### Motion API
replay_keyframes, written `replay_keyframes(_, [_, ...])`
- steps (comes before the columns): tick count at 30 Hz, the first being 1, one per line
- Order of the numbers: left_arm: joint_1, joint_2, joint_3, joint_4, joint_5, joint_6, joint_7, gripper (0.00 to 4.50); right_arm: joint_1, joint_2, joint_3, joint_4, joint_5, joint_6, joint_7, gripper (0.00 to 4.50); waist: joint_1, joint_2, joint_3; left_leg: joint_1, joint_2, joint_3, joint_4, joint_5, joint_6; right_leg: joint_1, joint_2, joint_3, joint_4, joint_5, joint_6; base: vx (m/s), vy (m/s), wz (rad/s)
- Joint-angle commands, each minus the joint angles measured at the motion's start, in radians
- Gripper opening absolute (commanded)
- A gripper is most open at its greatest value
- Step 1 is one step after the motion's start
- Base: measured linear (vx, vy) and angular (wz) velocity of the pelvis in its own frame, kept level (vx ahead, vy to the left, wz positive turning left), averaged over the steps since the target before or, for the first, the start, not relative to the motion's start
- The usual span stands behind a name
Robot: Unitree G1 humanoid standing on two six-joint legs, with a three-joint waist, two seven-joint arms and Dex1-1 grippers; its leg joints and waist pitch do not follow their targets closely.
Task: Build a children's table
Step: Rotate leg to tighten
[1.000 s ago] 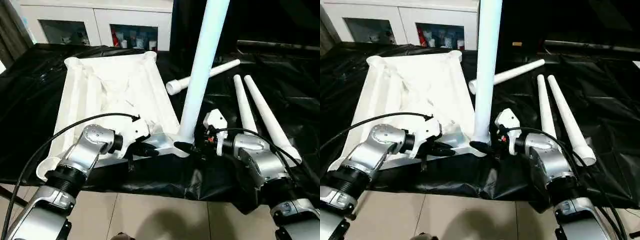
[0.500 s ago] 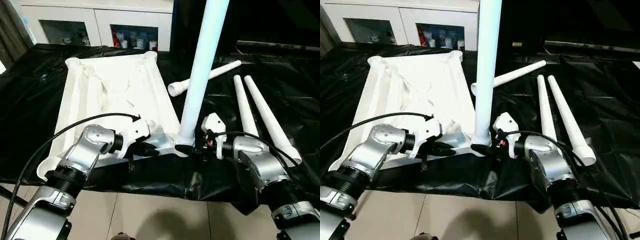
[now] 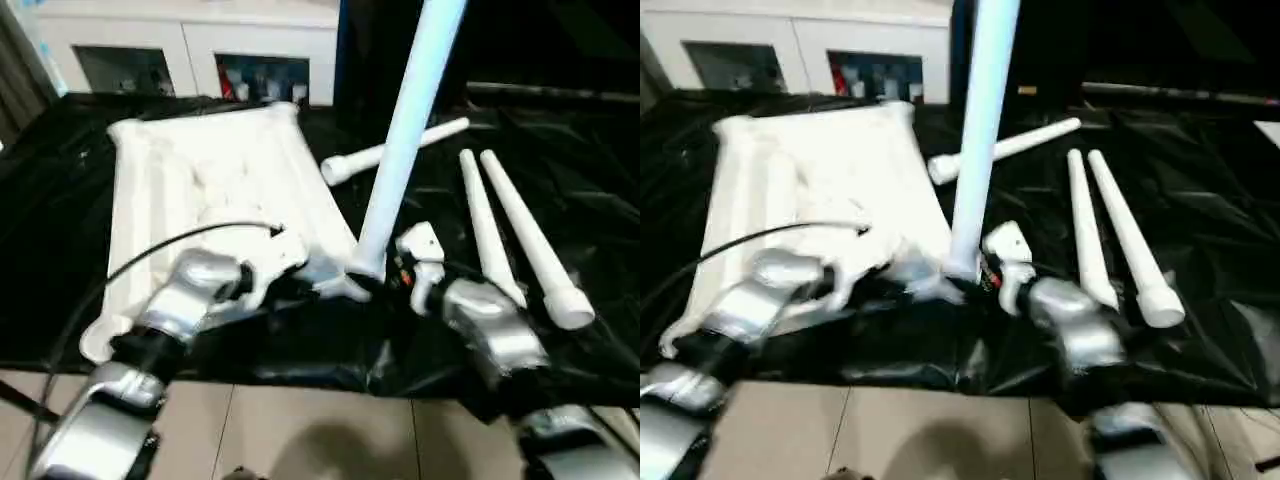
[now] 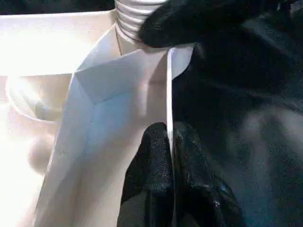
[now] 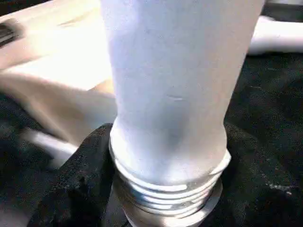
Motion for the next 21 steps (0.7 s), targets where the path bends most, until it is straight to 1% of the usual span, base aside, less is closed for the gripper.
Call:
replay_keyframes(1, [-0.021, -0.079, 0.022, 0.038, -0.020, 0.031, 0.095, 0.00, -0.011, 0.054, -0.017, 0.118, -0.031, 0.046, -0.191, 2.78, -0.006, -0.003, -0.062, 0.018, 0.031, -0.008, -0.068, -0.191, 0.011, 0.044, -0.068, 0.048, -0.087, -0.192, -0.215, 0.000, 0.000, 0.00])
replay_keyframes(2, [-0.023, -0.083, 0.022, 0.040, -0.019, 0.035, 0.101, 0.00, -0.014, 0.059, -0.018, 0.122, -0.032, 0.045, -0.200, 2.77, -0.007, -0.004, -0.060, 0.020, 0.032, -0.009, -0.070, -0.204, 0.004, 0.042, -0.067, 0.048, -0.091, -0.210, -0.212, 0.000, 0.000, 0.00])
replay_keyframes(3, [-0.036, -0.108, 0.020, 0.059, -0.007, 0.056, 0.143, 0.00, -0.037, 0.094, -0.023, 0.155, -0.036, 0.043, -0.271, 2.77, -0.011, -0.001, -0.058, 0.020, 0.031, -0.011, -0.074, -0.241, -0.009, 0.044, -0.068, 0.047, -0.097, -0.263, -0.198, 0.000, 0.000, 0.00])
replay_keyframes(4, [-0.045, -0.124, 0.016, 0.072, 0.003, 0.064, 0.166, 0.00, -0.059, 0.120, -0.029, 0.185, -0.039, 0.039, -0.319, 2.77, -0.011, -0.001, -0.057, 0.022, 0.031, -0.013, -0.075, -0.255, -0.012, 0.043, -0.069, 0.047, -0.100, -0.280, -0.192, 0.000, 0.000, 0.00])
replay_keyframes(5, [-0.051, -0.139, 0.012, 0.080, 0.010, 0.068, 0.185, 0.00, -0.080, 0.139, -0.028, 0.212, -0.049, 0.031, -0.356, 2.77, -0.018, 0.000, -0.053, 0.025, 0.030, -0.014, -0.078, -0.290, -0.020, 0.038, -0.068, 0.047, -0.104, -0.323, -0.186, 0.000, 0.000, 0.00])
replay_keyframes(6, [-0.055, -0.148, 0.010, 0.085, 0.015, 0.071, 0.197, 0.00, -0.094, 0.151, -0.026, 0.229, -0.056, 0.025, -0.380, 2.77, -0.020, -0.001, -0.053, 0.025, 0.029, -0.015, -0.079, -0.303, -0.024, 0.039, -0.068, 0.045, -0.107, -0.344, -0.180, 0.000, 0.000, 0.00])
replay_keyframes(7, [-0.057, -0.150, 0.011, 0.086, 0.016, 0.071, 0.200, 0.00, -0.098, 0.154, -0.024, 0.236, -0.059, 0.022, -0.384, 2.77, -0.021, 0.000, -0.054, 0.030, 0.030, -0.017, -0.079, -0.322, -0.025, 0.038, -0.069, 0.045, -0.110, -0.362, -0.169, 0.000, 0.000, 0.00])
replay_keyframes(8, [-0.058, -0.155, 0.010, 0.092, 0.019, 0.069, 0.203, 0.00, -0.118, 0.170, -0.023, 0.267, -0.068, -0.025, -0.364, 2.77, -0.022, -0.005, -0.055, 0.027, 0.030, -0.017, -0.079, -0.320, -0.019, 0.039, -0.070, 0.047, -0.111, -0.349, -0.165, 0.000, 0.000, 0.00])
replay_keyframes(9, [-0.056, -0.153, 0.010, 0.090, 0.018, 0.065, 0.198, 0.00, -0.119, 0.176, -0.036, 0.265, -0.047, -0.034, -0.326, 2.77, -0.020, -0.004, -0.058, 0.025, 0.030, -0.018, -0.079, -0.311, -0.015, 0.042, -0.072, 0.047, -0.109, -0.335, -0.168, 0.000, 0.000, 0.00])
replay_keyframes(10, [-0.056, -0.153, 0.011, 0.090, 0.017, 0.064, 0.198, 0.00, -0.119, 0.177, -0.039, 0.265, -0.043, -0.035, -0.321, 2.77, -0.020, -0.003, -0.058, 0.023, 0.031, -0.017, -0.080, -0.296, -0.005, 0.043, -0.071, 0.047, -0.108, -0.305, -0.171, 0.000, 0.000, 0.00])
replay_keyframes(11, [-0.055, -0.152, 0.013, 0.091, 0.015, 0.058, 0.196, 0.00, -0.121, 0.184, -0.060, 0.264, -0.017, -0.044, -0.295, 3.33, -0.020, -0.003, -0.058, 0.021, 0.031, -0.016, -0.080, -0.287, 0.005, 0.045, -0.069, 0.048, -0.105, -0.276, -0.177, 0.000, 0.000, 0.00])
replay_keyframes(12, [-0.054, -0.148, 0.016, 0.090, 0.014, 0.056, 0.194, 0.00, -0.121, 0.187, -0.072, 0.256, -0.002, -0.050, -0.278, 3.33, -0.020, -0.004, -0.058, 0.020, 0.031, -0.016, -0.080, -0.277, 0.011, 0.046, -0.068, 0.047, -0.103, -0.257, -0.184, 0.000, 0.000, 0.00])
replay_keyframes(13, [-0.053, -0.144, 0.018, 0.091, 0.014, 0.052, 0.196, 0.00, -0.123, 0.187, -0.075, 0.255, 0.001, -0.062, -0.273, 3.47, -0.020, -0.004, -0.059, 0.020, 0.031, -0.016, -0.080, -0.270, 0.014, 0.047, -0.069, 0.047, -0.102, -0.248, -0.187, 0.000, 0.000, 0.00])
replay_keyframes(14, [-0.053, -0.144, 0.018, 0.091, 0.014, 0.052, 0.196, 0.00, -0.123, 0.187, -0.075, 0.255, 0.001, -0.062, -0.273, 3.50, -0.019, -0.004, -0.058, 0.020, 0.031, -0.015, -0.080, -0.269, 0.019, 0.047, -0.070, 0.048, -0.102, -0.244, -0.193, 0.000, 0.000, 0.00])
replay_keyframes(15, [-0.049, -0.133, 0.026, 0.091, 0.012, 0.041, 0.187, 0.00, -0.127, 0.177, -0.067, 0.250, -0.005, -0.083, -0.238, 3.68, -0.019, -0.004, -0.058, 0.020, 0.031, -0.015, -0.079, -0.270, 0.021, 0.046, -0.071, 0.047, -0.103, -0.256, -0.195, 0.000, 0.000, 0.00])
replay_keyframes(16, [-0.049, -0.132, 0.027, 0.091, 0.012, 0.041, 0.187, 0.00, -0.128, 0.177, -0.067, 0.249, -0.005, -0.084, -0.236, 3.68, -0.019, -0.004, -0.058, 0.020, 0.031, -0.015, -0.079, -0.270, 0.021, 0.046, -0.071, 0.047, -0.103, -0.256, -0.195, 0.000, 0.000, 0.00])
replay_keyframes(17, [-0.039, -0.112, 0.029, 0.081, 0.008, 0.032, 0.159, 0.00, -0.118, 0.152, -0.056, 0.216, -0.003, -0.085, -0.180, 3.81, -0.018, -0.008, -0.058, 0.018, 0.030, -0.015, -0.080, -0.266, 0.026, 0.049, -0.070, 0.046, -0.104, -0.268, -0.194, 0.000, 0.000, 0.00])
replay_keyframes(18, [-0.034, -0.104, 0.030, 0.076, 0.005, 0.035, 0.149, 0.00, -0.113, 0.141, -0.052, 0.202, -0.001, -0.084, -0.158, 3.90, -0.017, -0.007, -0.058, 0.016, 0.031, -0.015, -0.079, -0.261, 0.028, 0.050, -0.070, 0.046, -0.104, -0.265, -0.193, 0.000, 0.000, 0.00])
replay_keyframes(20, [-0.019, -0.079, 0.024, 0.063, 0.004, 0.013, 0.110, 0.00, -0.094, 0.105, -0.040, 0.158, -0.001, -0.062, -0.073, 4.03, -0.017, -0.006, -0.058, 0.015, 0.032, -0.016, -0.080, -0.248, 0.034, 0.051, -0.070, 0.046, -0.102, -0.246, -0.195, 0.000, 0.000, 0.00])
replay_keyframes(21, [-0.012, -0.064, 0.022, 0.058, 0.004, 0.009, 0.092, 0.00, -0.079, 0.081, -0.032, 0.126, 0.000, -0.045, -0.023, 4.03, -0.016, -0.009, -0.060, 0.014, 0.032, -0.015, -0.078, -0.228, 0.046, 0.055, -0.068, 0.046, -0.100, -0.215, -0.200, 0.000, 0.000, 0.00])
